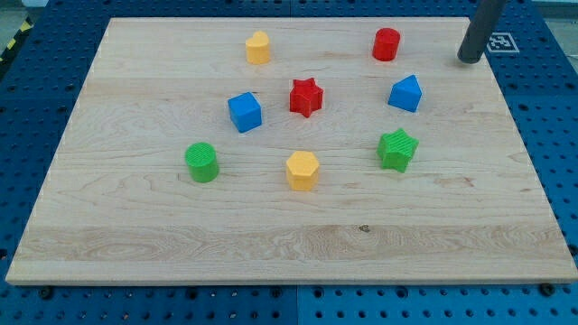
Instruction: Move your arm to the center
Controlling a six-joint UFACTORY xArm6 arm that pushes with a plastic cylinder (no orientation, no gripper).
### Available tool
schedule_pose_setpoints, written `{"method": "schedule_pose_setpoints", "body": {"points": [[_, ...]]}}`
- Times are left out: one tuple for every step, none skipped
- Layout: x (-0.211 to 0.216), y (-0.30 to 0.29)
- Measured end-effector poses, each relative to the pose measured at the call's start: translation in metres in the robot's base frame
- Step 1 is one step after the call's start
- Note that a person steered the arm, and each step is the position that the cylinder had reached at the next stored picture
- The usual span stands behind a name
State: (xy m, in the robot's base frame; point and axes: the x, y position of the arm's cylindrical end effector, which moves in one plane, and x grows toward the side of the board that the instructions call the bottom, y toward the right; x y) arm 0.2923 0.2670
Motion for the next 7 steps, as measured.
{"method": "schedule_pose_setpoints", "body": {"points": [[-0.002, -0.001], [-0.005, -0.001], [-0.005, -0.001], [0.004, -0.021], [0.008, -0.057], [0.008, -0.068], [0.016, -0.118]]}}
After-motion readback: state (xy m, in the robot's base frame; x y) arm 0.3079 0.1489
